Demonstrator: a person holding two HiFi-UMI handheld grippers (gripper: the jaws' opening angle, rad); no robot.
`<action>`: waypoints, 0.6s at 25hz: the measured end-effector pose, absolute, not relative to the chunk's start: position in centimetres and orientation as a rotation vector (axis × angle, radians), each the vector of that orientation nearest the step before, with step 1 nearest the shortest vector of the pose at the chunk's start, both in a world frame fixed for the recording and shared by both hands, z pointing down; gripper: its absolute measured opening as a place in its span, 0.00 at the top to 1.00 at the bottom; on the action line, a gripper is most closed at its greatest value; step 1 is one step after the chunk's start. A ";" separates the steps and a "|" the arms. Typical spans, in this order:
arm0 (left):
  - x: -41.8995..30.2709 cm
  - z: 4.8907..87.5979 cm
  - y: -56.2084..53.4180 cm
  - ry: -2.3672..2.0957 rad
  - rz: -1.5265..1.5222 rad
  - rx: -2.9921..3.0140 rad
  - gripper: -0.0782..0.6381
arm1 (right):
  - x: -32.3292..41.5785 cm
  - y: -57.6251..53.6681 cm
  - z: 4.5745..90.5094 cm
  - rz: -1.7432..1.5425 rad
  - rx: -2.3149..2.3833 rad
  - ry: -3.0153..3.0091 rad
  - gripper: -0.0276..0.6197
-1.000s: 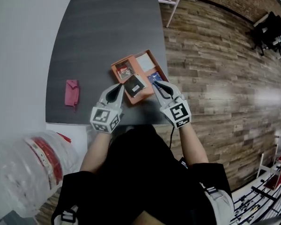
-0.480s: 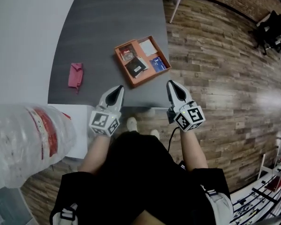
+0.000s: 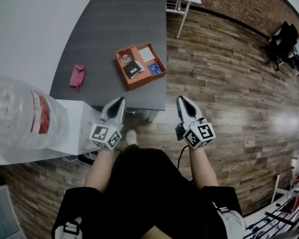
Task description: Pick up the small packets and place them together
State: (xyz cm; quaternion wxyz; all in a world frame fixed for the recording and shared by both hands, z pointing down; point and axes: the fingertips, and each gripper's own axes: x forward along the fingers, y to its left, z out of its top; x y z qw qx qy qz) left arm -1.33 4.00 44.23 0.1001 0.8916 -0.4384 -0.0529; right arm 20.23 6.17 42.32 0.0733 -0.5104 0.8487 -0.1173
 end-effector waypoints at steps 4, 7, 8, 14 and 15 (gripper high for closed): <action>-0.6 43.2 6.4 -1.301 -0.218 2.604 0.89 | 21.6 7.9 41.7 -0.276 -1.533 2.583 0.95; -1.0 42.2 8.4 -1.336 -0.270 2.589 0.89 | 21.7 9.2 41.1 -0.207 -1.511 2.601 0.95; -1.2 42.1 9.2 -1.359 -0.275 2.581 0.89 | 21.7 9.6 41.0 -0.212 -1.495 2.590 0.95; -2.4 43.6 12.9 -1.442 -0.200 2.557 0.89 | 21.7 12.2 41.8 -0.268 -1.445 2.582 0.95; -2.7 43.7 13.1 -1.447 -0.199 2.557 0.89 | 21.6 12.4 42.0 -0.274 -1.449 2.584 0.95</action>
